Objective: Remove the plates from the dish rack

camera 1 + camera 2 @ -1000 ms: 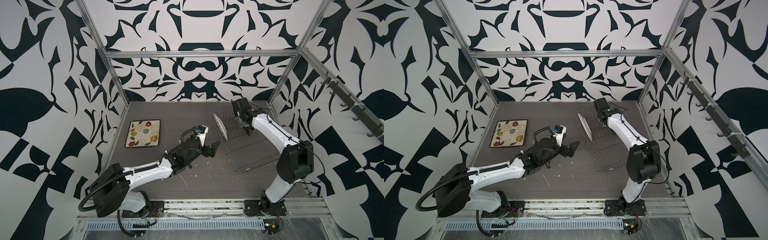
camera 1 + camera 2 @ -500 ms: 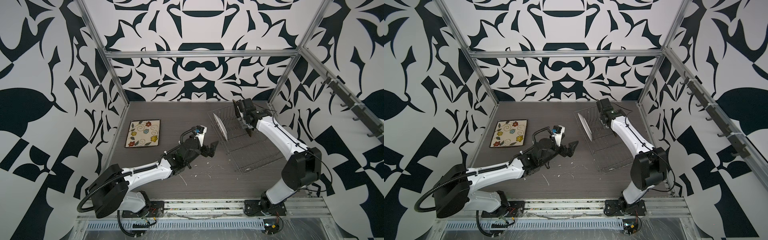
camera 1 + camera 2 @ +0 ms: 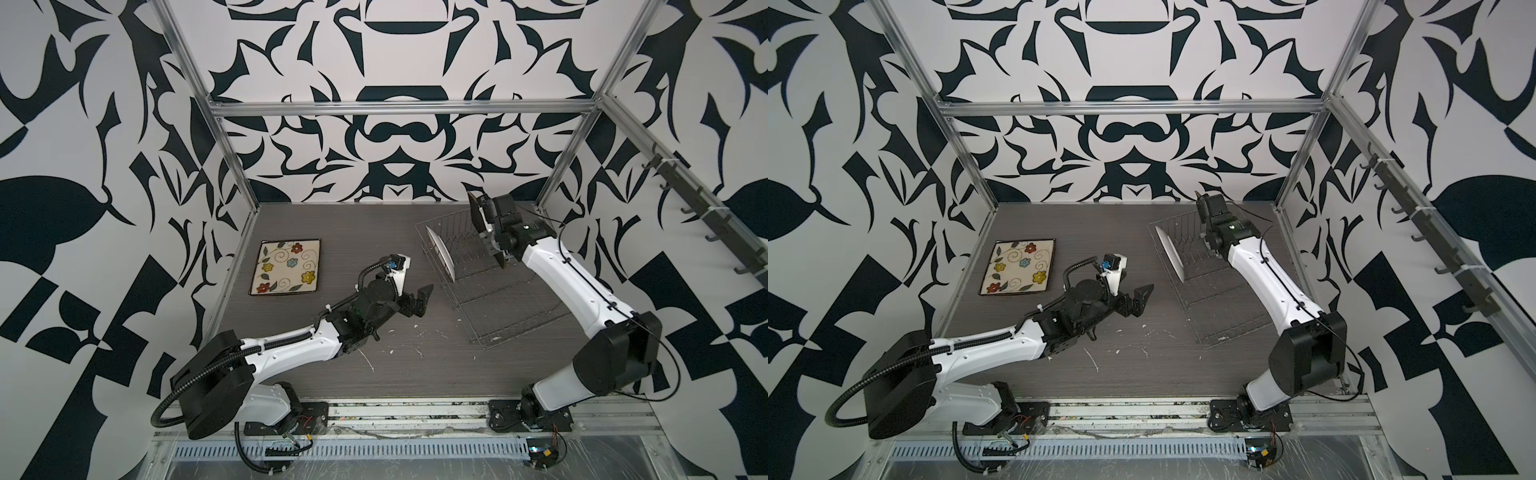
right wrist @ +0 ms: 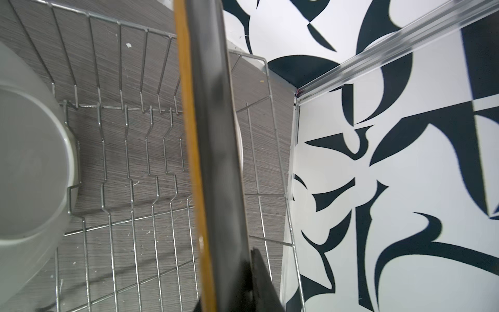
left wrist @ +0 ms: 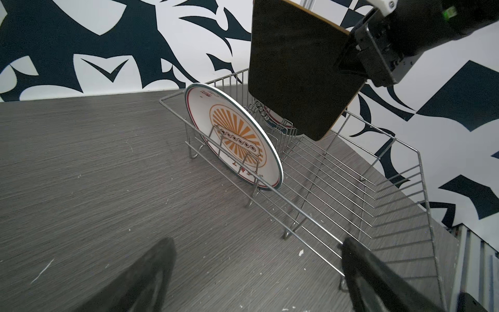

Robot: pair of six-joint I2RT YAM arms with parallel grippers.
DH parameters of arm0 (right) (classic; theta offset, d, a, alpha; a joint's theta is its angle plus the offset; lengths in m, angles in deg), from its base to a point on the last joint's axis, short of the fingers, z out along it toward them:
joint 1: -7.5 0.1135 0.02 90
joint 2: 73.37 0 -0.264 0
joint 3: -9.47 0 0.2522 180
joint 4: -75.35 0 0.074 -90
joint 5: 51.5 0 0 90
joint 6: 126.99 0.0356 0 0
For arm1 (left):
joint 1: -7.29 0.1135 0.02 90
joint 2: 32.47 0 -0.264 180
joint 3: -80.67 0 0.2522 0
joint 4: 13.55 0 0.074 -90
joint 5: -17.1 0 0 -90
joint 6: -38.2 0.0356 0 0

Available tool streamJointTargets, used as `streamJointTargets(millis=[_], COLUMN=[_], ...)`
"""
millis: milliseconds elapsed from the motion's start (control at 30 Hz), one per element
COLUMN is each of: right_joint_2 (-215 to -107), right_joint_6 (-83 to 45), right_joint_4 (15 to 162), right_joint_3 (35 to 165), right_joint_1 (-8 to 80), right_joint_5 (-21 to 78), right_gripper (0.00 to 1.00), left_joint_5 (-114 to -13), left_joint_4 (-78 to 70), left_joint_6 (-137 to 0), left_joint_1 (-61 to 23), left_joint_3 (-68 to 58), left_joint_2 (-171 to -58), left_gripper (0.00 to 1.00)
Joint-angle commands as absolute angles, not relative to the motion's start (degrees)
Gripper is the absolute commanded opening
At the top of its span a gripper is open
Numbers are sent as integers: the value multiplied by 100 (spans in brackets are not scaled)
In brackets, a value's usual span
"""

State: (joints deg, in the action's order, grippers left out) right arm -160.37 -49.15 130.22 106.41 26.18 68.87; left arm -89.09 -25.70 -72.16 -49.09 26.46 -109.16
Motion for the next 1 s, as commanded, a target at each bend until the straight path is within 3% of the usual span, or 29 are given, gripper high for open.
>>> streamJointTargets(millis=[0,667,800,967], right_joint_2=[-15634,-14424,-13943,-13144], right_joint_6=[-5051,-6464,-6567,-5838], right_joint_4=[12195,10411,9958,9490], right_joint_3=[10943,10307,10091,9679], right_joint_1=[2824,4134,4391,4407], right_joint_5=[7416,8723,8530,7454], right_gripper=[0,0,0,0], left_joint_5=[-8999,-9034,-8862,-8072], left_joint_4=[-2627,-2005,-1904,-2369], left_joint_6=[-7234,-7336,-7618,-8575], left_joint_1=[-4914,-4645,-4471,-3877], left_joint_3=[2744,2852,2875,3176], left_joint_2=[-10751,-10112,-10076,-10155], left_gripper=[99,99,99,99])
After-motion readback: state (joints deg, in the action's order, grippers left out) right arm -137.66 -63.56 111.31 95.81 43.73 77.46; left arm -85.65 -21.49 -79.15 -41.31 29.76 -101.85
